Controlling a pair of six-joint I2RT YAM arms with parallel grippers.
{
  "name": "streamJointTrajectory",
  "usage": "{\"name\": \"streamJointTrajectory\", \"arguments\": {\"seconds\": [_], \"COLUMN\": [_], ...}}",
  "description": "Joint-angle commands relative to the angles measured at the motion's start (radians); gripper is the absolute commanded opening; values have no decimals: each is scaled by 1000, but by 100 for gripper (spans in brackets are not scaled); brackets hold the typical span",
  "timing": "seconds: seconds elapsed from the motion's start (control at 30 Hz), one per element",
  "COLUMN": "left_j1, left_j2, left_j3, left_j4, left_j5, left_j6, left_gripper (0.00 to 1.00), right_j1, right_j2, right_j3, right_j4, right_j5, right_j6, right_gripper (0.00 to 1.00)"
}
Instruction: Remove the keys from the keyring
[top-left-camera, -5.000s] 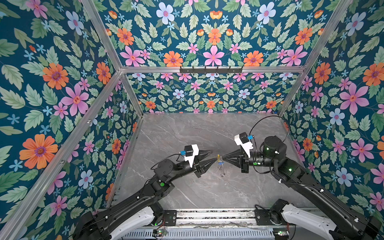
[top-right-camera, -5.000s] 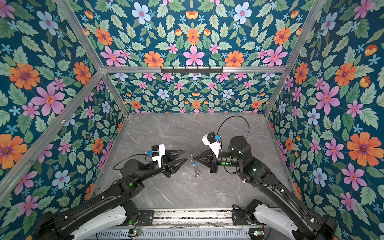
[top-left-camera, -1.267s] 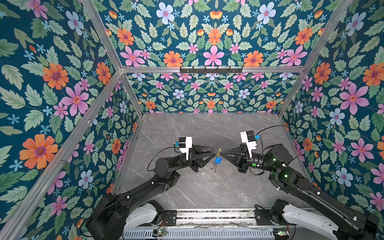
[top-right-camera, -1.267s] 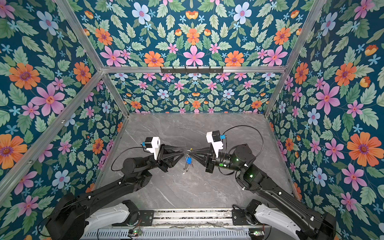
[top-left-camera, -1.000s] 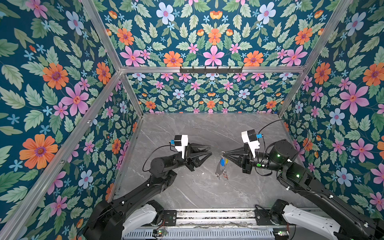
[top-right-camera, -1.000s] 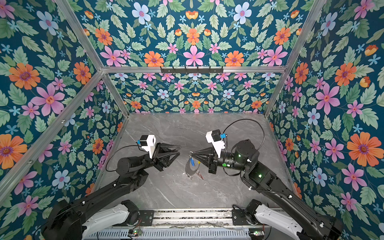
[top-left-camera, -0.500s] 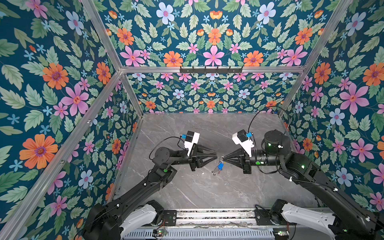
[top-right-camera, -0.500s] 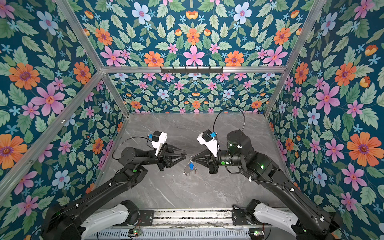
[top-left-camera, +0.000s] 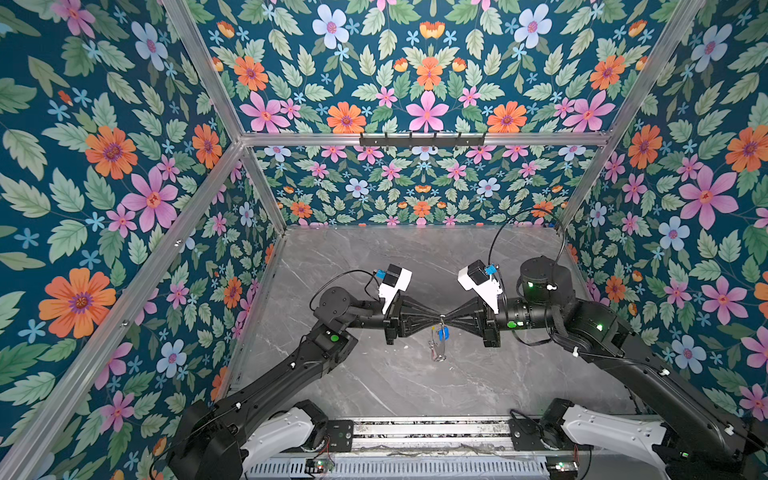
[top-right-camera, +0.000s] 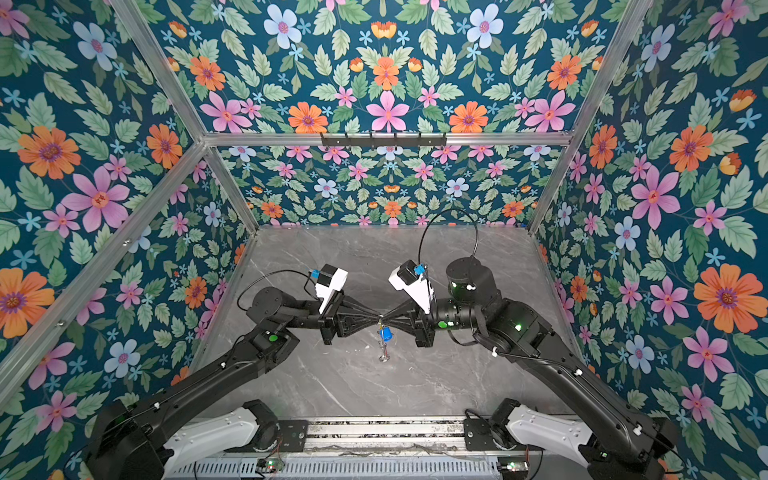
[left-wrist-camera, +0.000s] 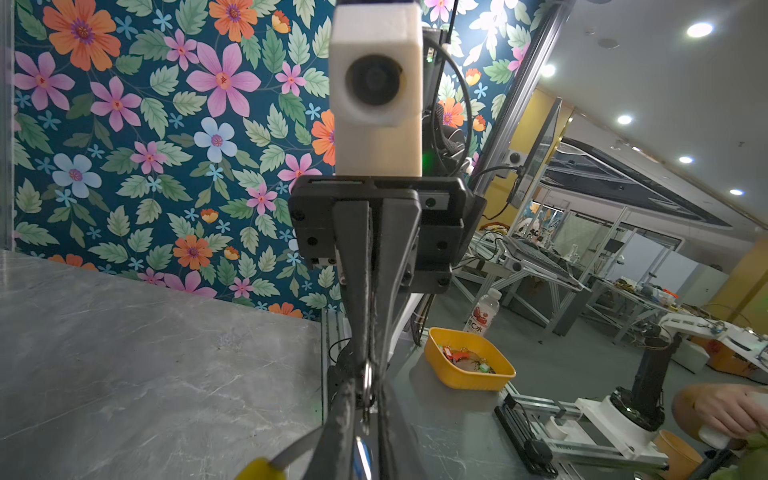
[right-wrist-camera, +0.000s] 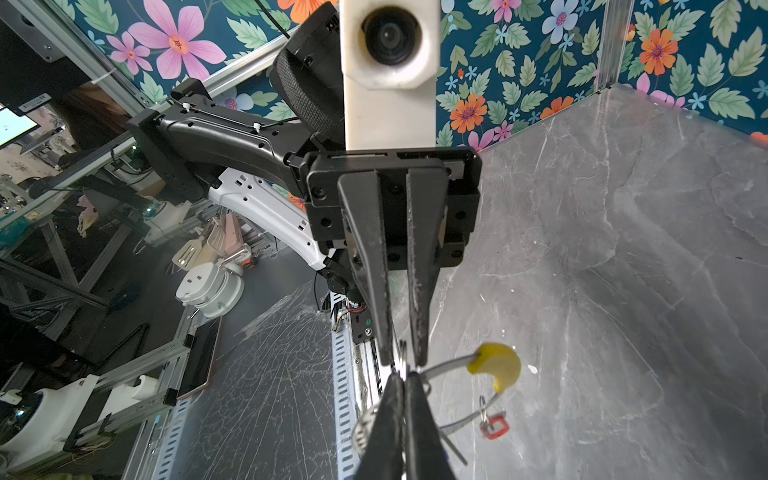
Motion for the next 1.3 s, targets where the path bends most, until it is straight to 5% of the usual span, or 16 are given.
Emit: {"name": "streamJointTrajectory", "arguments": {"seconds": [0.0, 0.3, 0.47, 0.63, 0.87, 1.27], "left_j1": [-2, -4, -19, -27, -33, -33], "left_j2": [-2, -19, -42, -75, -117, -32], "left_j3": [6, 2, -17, -49, -136, -213], "left_j4": [12, -10, -10, 14, 186, 593], "left_j5": [28, -14, -96, -204, -351, -436], "left_j6": [18, 54, 99, 126, 119, -53], "left_gripper": [14, 0, 0, 0, 0, 0], "right_j1": [0, 0, 0, 1, 0, 1], "right_j2": [1, 13, 5, -52, -150, -151], "right_j3": [6, 6, -10, -71, -237, -413], "right_j4": [11, 10, 65, 196, 469, 936], "right_j5": [32, 34, 34, 74, 130, 128], "right_j6": [-17, -15, 17, 70, 163, 365], "right_gripper": [0, 0, 0, 28, 42, 44]}}
